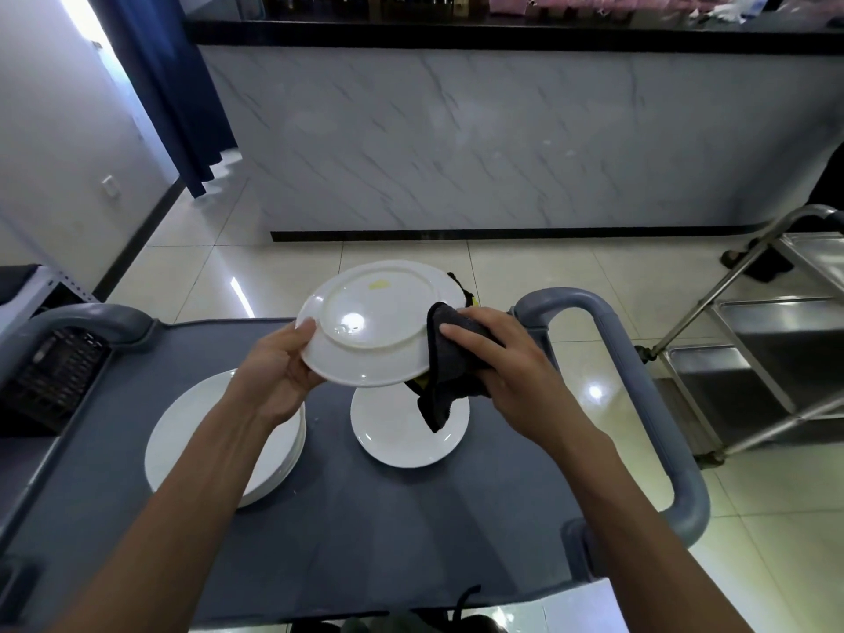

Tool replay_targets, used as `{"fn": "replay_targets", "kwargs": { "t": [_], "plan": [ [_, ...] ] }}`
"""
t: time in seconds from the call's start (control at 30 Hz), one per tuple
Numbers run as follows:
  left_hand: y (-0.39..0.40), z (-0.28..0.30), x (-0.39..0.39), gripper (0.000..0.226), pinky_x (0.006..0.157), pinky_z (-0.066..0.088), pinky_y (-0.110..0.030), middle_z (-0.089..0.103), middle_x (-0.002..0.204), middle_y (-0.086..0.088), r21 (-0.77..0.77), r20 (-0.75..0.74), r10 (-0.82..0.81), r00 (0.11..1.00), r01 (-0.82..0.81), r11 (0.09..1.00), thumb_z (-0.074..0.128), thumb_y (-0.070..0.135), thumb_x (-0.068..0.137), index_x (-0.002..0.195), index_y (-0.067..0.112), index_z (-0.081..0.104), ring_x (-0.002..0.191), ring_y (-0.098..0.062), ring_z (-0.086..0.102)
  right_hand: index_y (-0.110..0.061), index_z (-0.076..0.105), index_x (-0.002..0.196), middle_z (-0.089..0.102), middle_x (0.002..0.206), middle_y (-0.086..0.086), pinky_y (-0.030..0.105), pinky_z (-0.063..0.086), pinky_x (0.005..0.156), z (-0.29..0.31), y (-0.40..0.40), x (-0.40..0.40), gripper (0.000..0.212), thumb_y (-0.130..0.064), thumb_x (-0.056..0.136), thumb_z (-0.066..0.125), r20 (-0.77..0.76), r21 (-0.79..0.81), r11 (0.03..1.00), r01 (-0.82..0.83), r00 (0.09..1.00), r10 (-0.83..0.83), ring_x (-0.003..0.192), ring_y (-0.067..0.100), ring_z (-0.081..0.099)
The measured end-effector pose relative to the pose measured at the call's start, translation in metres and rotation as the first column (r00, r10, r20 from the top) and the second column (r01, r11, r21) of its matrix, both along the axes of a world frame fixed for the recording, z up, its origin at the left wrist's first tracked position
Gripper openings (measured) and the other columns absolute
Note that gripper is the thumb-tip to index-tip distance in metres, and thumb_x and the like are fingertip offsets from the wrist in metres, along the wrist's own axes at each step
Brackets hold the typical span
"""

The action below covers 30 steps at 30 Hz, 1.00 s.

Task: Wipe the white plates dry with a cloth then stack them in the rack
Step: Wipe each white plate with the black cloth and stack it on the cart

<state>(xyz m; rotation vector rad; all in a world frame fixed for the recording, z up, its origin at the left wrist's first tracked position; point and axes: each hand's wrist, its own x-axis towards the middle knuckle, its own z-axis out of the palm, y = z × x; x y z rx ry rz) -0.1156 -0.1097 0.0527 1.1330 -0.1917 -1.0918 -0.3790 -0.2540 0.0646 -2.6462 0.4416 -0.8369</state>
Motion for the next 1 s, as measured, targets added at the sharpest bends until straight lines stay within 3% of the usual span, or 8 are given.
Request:
{"fn": "replay_targets", "kwargs": {
  "t": [0.17,0.33,0.5,0.63,0.77,0.9,1.0],
  "plan": [
    [0.000,0.000,-0.002,0.025,0.067,0.061,-0.037,0.073,0.112,-0.006,-0.024,0.085,0.085,0.993,-0.083,0.996,0.048,0.017,0.104,0.123,0.012,0.063,0.093,-0.023,0.072,-0.013,0.057,0.140,0.050,0.145,0.011,0.046,0.045,0.106,0.000,0.002,-0.002,0.053,0.003,0.090,0.059,0.014,0.074,0.997,0.017,1.000,-0.018,0.131,0.030,0.048],
    [0.002,0.003,-0.008,0.025,0.066,0.061,-0.043,0.072,0.111,-0.003,-0.018,0.229,0.122,0.966,-0.121,0.993,0.052,0.016,0.102,0.124,0.018,0.062,0.095,-0.024,0.069,-0.016,0.055,0.142,0.048,0.148,0.005,0.042,0.044,0.109,0.002,0.010,0.009,0.057,0.007,0.090,0.058,0.147,0.244,0.970,0.007,0.988,-0.044,0.135,0.022,0.047],
    [0.001,0.005,-0.028,0.024,0.065,0.062,-0.049,0.074,0.102,-0.002,-0.013,0.352,0.058,0.934,-0.057,0.998,0.055,0.014,0.100,0.120,0.024,0.063,0.091,-0.026,0.071,-0.017,0.053,0.143,0.049,0.148,0.001,0.036,0.040,0.113,0.003,0.021,0.040,0.061,0.005,0.087,0.064,0.240,0.335,0.942,0.022,0.965,-0.108,0.138,0.015,0.045],
    [-0.001,0.004,-0.043,0.027,0.067,0.060,-0.053,0.070,0.109,-0.012,-0.020,0.366,0.037,0.930,-0.031,0.999,0.054,0.014,0.101,0.126,0.019,0.060,0.093,-0.033,0.068,-0.019,0.058,0.133,0.050,0.147,-0.002,0.030,0.038,0.114,-0.002,0.031,0.063,0.052,-0.005,0.085,0.072,0.292,0.383,0.916,0.119,0.925,-0.242,0.137,0.011,0.044],
    [0.000,0.005,-0.046,0.028,0.068,0.060,-0.052,0.069,0.114,-0.014,-0.029,0.351,0.060,0.934,-0.054,0.998,0.054,0.016,0.101,0.128,0.019,0.060,0.094,-0.033,0.067,-0.024,0.059,0.137,0.046,0.150,0.002,0.049,0.034,0.112,-0.016,0.040,0.069,0.041,-0.025,0.096,0.062,0.150,0.181,0.933,0.310,0.929,-0.337,0.140,0.023,0.039],
    [0.003,0.002,-0.043,0.024,0.068,0.059,-0.048,0.072,0.104,-0.007,-0.036,0.323,0.104,0.941,-0.098,0.995,0.055,0.016,0.100,0.122,0.022,0.063,0.090,-0.028,0.067,-0.029,0.035,0.154,0.022,0.164,-0.003,0.043,0.024,0.121,-0.037,0.048,0.053,0.057,-0.041,0.099,0.047,-0.001,0.212,0.963,0.166,0.986,-0.169,0.150,0.019,0.020],
    [0.003,-0.001,-0.045,0.023,0.064,0.060,-0.045,0.073,0.102,-0.006,-0.040,0.322,0.099,0.942,-0.091,0.995,0.055,0.016,0.101,0.120,0.024,0.064,0.083,-0.025,0.068,-0.023,0.032,0.155,0.018,0.166,0.003,0.048,0.023,0.122,-0.053,0.060,0.046,0.058,-0.033,0.100,0.049,0.021,0.190,0.974,0.121,0.992,-0.127,0.153,0.022,0.015]
  ]
}}
